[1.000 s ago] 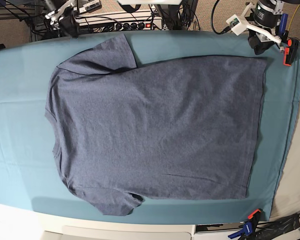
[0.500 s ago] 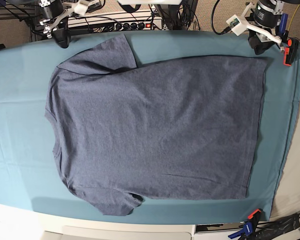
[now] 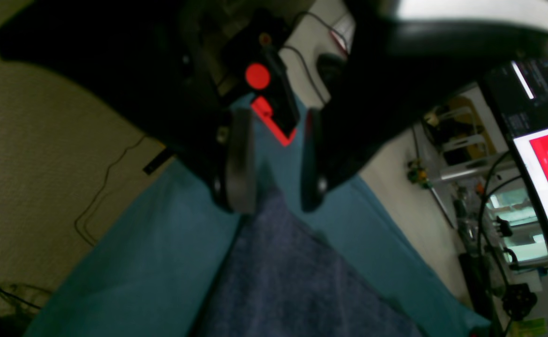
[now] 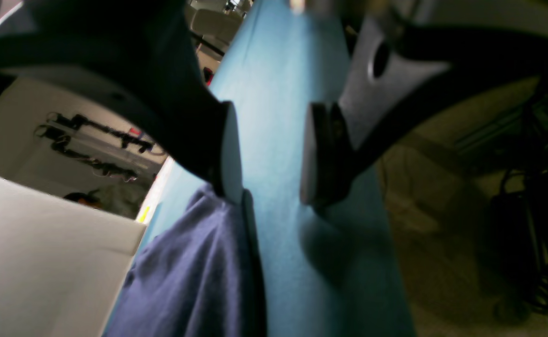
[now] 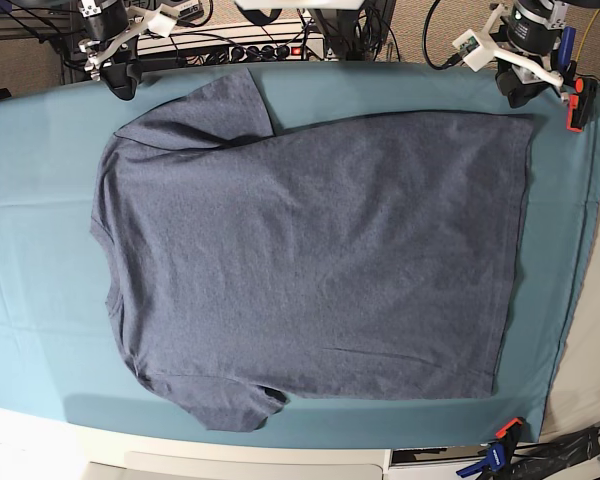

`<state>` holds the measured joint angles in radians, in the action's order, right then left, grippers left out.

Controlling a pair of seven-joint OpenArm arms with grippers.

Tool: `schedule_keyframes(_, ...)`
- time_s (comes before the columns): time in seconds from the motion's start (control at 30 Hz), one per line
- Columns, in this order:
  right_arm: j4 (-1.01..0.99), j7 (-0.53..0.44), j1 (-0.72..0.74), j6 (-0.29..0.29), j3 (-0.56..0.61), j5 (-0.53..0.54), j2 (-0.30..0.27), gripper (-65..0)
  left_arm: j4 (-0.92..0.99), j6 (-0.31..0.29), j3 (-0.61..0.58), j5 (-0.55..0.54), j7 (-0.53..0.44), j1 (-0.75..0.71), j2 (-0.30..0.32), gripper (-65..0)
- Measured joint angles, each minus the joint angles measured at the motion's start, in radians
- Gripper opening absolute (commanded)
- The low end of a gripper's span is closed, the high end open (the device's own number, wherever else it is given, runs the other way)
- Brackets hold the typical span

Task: Fold the T-shirt properly
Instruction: 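Move both grippers down toward the shirt's shoulder corners, then grasp the shirt's shoulder edges with both grippers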

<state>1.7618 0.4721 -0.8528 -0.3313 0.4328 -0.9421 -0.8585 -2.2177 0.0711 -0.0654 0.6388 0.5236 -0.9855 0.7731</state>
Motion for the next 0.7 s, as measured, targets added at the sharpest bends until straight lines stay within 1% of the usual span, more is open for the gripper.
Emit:
schedule_keyframes(0.1,0.044,0.042,0.008,0.025,0.002,0.027,0.0,-41.1,0.0,0.0,0.0,0.0,0.0,0.0,0.0,-46.4)
schedule_keyframes(0.23,0.107,0.101,0.019,0.08,0.002,0.066,0.0,-41.2,0.0,0.0,0.0,0.0,0.0,0.0,0.0,-46.4)
schedule_keyframes(0.37,0.146,0.123,0.023,0.109,0.002,0.098,0.0,-41.2,0.0,0.0,0.0,0.0,0.0,0.0,0.0,-46.4)
schedule_keyframes(0.4,0.152,0.108,0.024,0.086,0.002,0.086,0.0,-41.2,0.0,0.001,0.0,0.001,0.0,0.0,0.0,-46.4)
schedule_keyframes(0.43,0.167,0.076,0.042,0.033,0.002,0.027,0.003,-41.2,0.0,0.0,0.0,0.0,0.0,0.0,0.0,-46.4)
schedule_keyframes(0.5,0.21,0.066,0.08,0.002,-0.013,-0.001,-0.002,-41.2,0.0,0.0,0.0,0.0,-0.001,0.0,0.0,-46.4)
schedule_keyframes(0.53,0.215,0.062,0.082,0.002,-0.018,0.0,-0.011,-41.2,0.0,0.001,0.0,0.0,0.0,0.0,0.0,-46.4)
schedule_keyframes(0.57,0.213,0.094,0.074,0.003,-0.02,0.004,-0.011,-41.2,0.0,0.0,0.0,0.0,0.003,0.002,0.003,-46.4)
schedule_keyframes(0.6,0.208,0.095,0.064,0.028,-0.016,0.025,-0.011,-41.2,0.0,0.005,0.0,0.001,0.003,0.002,0.002,-46.4)
schedule_keyframes(0.63,0.204,0.085,0.055,0.04,-0.007,0.024,-0.005,-41.2,0.0,0.004,0.0,0.0,0.003,0.0,-0.001,-46.4)
schedule_keyframes(0.7,0.204,0.074,0.05,0.048,-0.004,0.024,0.003,-41.2,0.0,0.004,-0.002,0.0,0.0,0.0,-0.003,-46.4)
